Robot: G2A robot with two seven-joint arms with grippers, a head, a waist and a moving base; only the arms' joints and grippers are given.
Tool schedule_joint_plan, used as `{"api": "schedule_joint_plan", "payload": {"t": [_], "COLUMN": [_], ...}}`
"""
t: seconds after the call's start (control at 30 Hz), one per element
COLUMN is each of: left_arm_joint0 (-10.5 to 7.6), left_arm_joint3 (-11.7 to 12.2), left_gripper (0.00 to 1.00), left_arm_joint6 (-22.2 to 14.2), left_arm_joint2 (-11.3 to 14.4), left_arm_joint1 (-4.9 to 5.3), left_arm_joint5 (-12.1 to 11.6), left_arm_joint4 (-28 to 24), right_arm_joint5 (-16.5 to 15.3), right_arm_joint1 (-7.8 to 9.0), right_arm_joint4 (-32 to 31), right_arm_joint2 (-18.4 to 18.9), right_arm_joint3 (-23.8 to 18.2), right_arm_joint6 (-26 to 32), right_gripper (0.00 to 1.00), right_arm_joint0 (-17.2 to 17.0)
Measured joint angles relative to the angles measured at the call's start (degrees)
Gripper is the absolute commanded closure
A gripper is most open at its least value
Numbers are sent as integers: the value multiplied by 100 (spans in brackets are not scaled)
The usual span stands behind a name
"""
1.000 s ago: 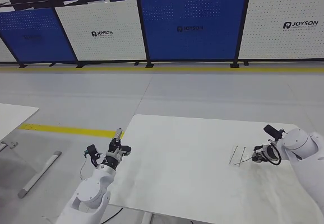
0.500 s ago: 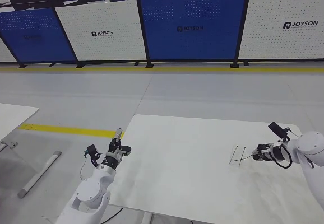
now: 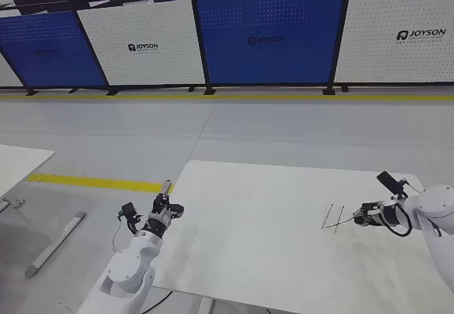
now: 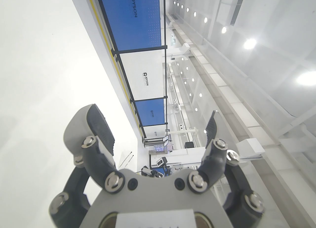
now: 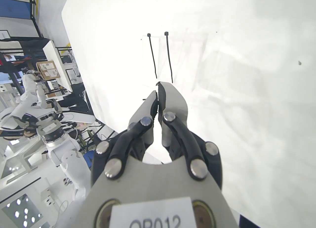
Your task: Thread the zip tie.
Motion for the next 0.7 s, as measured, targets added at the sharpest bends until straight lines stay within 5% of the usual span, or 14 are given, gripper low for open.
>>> {"api": "schedule_joint_plan", "payload": {"t": [0.2, 0.4, 0.7], "left_arm_joint0": [0, 0, 0], "left_arm_joint3": [0, 0, 0], "left_gripper": [0, 0, 0], "left_arm_joint6": [0, 0, 0], "left_arm_joint2": [0, 0, 0], "left_arm_joint1": [0, 0, 0], "left_arm_joint5": [0, 0, 0], "left_arm_joint4": [0, 0, 0], "right_arm_joint5": [-288, -1138, -1128], "right_arm_joint1": [56, 209, 214], "right_arm_joint4": [382, 1328, 1389], "right_arm_joint2": [351, 1101, 1133], "right_arm_joint3": [-632, -1794, -1843], "right_arm_joint6": [-794, -495, -454], "right_gripper": [100, 100, 100], "right_arm_joint0": [-470, -1388, -1437]}}
